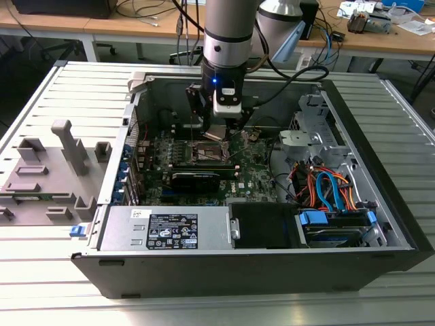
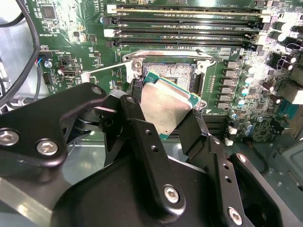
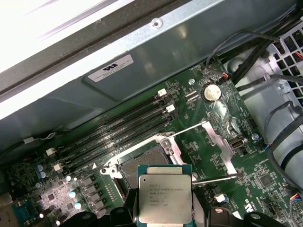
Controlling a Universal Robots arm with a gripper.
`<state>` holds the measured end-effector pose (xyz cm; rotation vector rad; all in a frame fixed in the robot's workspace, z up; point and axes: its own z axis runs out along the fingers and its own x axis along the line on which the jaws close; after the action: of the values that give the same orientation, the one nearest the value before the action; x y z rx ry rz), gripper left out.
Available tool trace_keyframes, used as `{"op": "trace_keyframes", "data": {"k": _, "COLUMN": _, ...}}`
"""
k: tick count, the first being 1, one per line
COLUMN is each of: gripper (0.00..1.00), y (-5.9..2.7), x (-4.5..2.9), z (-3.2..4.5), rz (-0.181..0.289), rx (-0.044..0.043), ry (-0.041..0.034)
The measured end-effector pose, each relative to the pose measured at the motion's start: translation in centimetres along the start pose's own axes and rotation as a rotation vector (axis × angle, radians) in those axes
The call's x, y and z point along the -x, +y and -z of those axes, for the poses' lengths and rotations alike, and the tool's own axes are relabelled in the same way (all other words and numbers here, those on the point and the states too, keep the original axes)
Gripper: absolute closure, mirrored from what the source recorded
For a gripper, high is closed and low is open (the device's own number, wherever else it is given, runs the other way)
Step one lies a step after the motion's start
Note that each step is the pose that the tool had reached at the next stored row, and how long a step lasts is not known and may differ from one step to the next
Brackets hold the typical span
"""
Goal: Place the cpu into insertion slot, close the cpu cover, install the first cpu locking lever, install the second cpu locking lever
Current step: 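Place the cpu into insertion slot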
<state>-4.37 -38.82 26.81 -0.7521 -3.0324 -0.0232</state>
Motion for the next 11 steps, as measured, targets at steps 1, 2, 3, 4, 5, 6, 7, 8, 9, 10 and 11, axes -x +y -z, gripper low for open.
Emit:
{"op": "trace_keyframes", "data": {"k": 1, "gripper": 0.45, "y": 0.00, "x": 0.00, "z": 0.00, "rz": -0.003, "rx": 0.0000, "ry": -0.0001}}
{"op": "trace_keyframes", "data": {"k": 2, "gripper": 0.45, "y": 0.00, "x": 0.00, "z": -0.01, "rz": -0.005, "rx": 0.0001, "ry": -0.0001}}
{"op": "trace_keyframes", "data": {"k": 3, "gripper": 0.45, "y": 0.00, "x": 0.00, "z": -0.01, "rz": -0.007, "rx": 0.0001, "ry": -0.0001}}
{"op": "trace_keyframes", "data": {"k": 4, "gripper": 0.45, "y": 0.00, "x": 0.00, "z": -0.02, "rz": -0.008, "rx": 0.0002, "ry": -0.0001}}
{"op": "trace_keyframes", "data": {"k": 5, "gripper": 0.45, "y": 0.00, "x": 0.00, "z": -0.02, "rz": -0.010, "rx": 0.0002, "ry": -0.0001}}
{"op": "trace_keyframes", "data": {"k": 6, "gripper": 0.45, "y": 0.00, "x": 0.00, "z": -0.02, "rz": -0.012, "rx": 0.0002, "ry": -0.0001}}
{"op": "trace_keyframes", "data": {"k": 7, "gripper": 0.45, "y": 0.00, "x": 0.00, "z": -0.03, "rz": -0.015, "rx": 0.0002, "ry": -0.0002}}
{"op": "trace_keyframes", "data": {"k": 8, "gripper": 0.45, "y": 0.00, "x": 0.00, "z": -0.03, "rz": -0.017, "rx": 0.0003, "ry": -0.0002}}
{"op": "trace_keyframes", "data": {"k": 9, "gripper": 0.45, "y": 0.00, "x": 0.00, "z": -0.03, "rz": -0.018, "rx": 0.0004, "ry": -0.0002}}
{"op": "trace_keyframes", "data": {"k": 10, "gripper": 0.45, "y": 0.00, "x": 0.00, "z": -0.04, "rz": -0.020, "rx": 0.0004, "ry": -0.0002}}
{"op": "trace_keyframes", "data": {"k": 11, "gripper": 0.45, "y": 0.00, "x": 0.00, "z": -0.04, "rz": -0.022, "rx": 0.0004, "ry": -0.0002}}
